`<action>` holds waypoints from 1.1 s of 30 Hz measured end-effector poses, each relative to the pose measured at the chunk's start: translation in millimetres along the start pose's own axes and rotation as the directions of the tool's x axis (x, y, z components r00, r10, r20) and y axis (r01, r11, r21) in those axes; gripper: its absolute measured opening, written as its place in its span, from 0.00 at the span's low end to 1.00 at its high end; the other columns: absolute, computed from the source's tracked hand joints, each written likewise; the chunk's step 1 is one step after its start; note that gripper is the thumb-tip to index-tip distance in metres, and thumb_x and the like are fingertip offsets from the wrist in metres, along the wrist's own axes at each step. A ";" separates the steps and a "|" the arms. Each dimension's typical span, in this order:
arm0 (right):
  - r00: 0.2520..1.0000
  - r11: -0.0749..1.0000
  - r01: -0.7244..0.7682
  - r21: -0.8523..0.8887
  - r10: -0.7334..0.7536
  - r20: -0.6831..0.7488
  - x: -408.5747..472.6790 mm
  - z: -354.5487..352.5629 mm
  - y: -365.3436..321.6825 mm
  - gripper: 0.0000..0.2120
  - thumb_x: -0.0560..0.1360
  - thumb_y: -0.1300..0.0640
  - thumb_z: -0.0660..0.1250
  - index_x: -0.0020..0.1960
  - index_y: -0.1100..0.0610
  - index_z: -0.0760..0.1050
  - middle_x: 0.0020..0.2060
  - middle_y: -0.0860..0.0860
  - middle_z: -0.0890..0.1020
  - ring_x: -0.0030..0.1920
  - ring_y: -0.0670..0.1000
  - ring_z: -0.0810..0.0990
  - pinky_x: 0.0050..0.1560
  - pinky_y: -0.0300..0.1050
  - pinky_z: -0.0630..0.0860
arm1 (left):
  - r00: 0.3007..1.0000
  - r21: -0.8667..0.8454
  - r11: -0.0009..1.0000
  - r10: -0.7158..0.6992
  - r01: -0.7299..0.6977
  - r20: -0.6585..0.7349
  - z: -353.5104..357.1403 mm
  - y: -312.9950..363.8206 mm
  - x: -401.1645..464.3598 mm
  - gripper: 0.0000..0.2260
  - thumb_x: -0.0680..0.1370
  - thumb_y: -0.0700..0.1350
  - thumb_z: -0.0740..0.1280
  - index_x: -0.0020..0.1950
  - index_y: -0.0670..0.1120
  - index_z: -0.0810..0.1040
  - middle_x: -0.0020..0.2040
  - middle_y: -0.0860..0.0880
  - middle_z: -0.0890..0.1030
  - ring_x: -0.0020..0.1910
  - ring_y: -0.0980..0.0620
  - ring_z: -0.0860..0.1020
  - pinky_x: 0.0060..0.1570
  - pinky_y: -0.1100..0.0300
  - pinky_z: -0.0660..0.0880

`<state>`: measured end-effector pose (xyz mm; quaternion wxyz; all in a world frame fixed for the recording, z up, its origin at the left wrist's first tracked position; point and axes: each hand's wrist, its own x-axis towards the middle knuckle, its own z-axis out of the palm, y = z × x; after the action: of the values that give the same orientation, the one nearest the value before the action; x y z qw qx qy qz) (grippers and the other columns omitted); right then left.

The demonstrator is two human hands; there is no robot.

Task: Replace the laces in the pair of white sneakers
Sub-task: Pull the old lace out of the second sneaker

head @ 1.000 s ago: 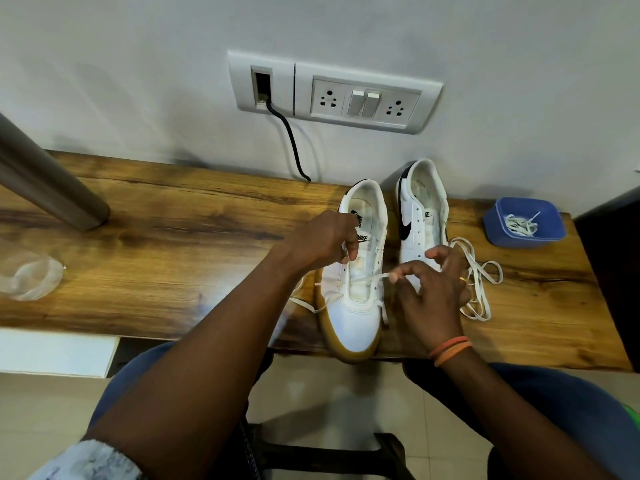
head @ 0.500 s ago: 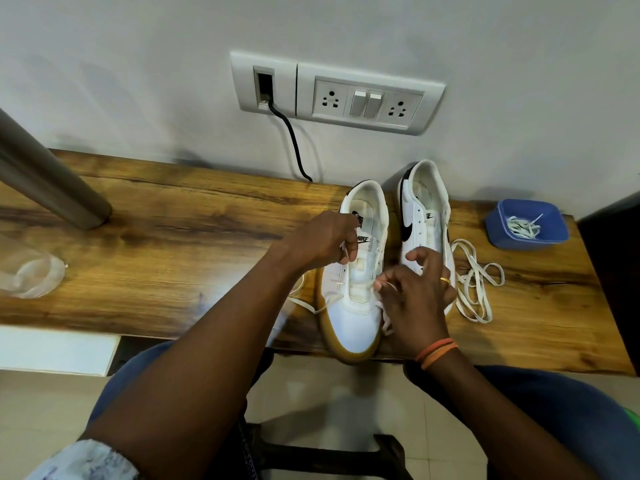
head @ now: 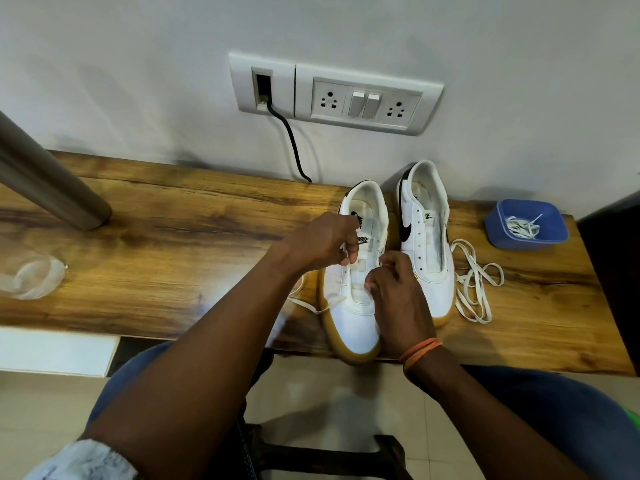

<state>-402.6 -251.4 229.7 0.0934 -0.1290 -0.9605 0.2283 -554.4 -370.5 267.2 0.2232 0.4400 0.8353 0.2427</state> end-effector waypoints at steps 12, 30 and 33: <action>0.998 0.999 0.032 0.006 -0.032 0.055 -2.2 0.0 -2.1 0.02 0.74 0.66 0.71 0.46 0.64 0.78 0.59 0.59 0.77 0.52 0.58 0.80 0.54 0.35 0.73 | 1.000 -0.030 1.000 -0.008 0.009 0.020 0.6 -4.0 1.5 0.15 0.72 0.35 0.73 0.37 0.54 0.76 0.61 0.46 0.80 0.43 0.60 0.73 0.38 0.73 0.66; 0.968 0.947 -0.249 0.203 0.241 0.063 11.3 -61.2 46.9 0.14 0.75 0.60 0.71 0.60 0.58 0.77 0.54 0.53 0.77 0.45 0.47 0.79 0.48 0.38 0.74 | 0.990 0.244 0.965 -0.116 0.093 0.082 9.4 34.7 -12.3 0.13 0.75 0.48 0.73 0.60 0.53 0.82 0.78 0.45 0.58 0.77 0.38 0.53 0.73 0.41 0.56; 0.974 0.954 -0.225 0.197 0.221 0.040 5.3 -66.2 50.0 0.10 0.75 0.60 0.71 0.55 0.58 0.79 0.51 0.52 0.79 0.42 0.45 0.79 0.44 0.32 0.73 | 0.989 0.398 0.915 -0.111 0.062 0.102 28.5 46.3 -17.0 0.17 0.73 0.53 0.73 0.60 0.50 0.81 0.78 0.43 0.57 0.78 0.35 0.40 0.73 0.32 0.42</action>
<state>-381.6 -179.3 265.3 0.0714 -0.2244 -0.9127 0.3340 -500.0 -355.9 275.4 0.1914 0.4526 0.8703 0.0326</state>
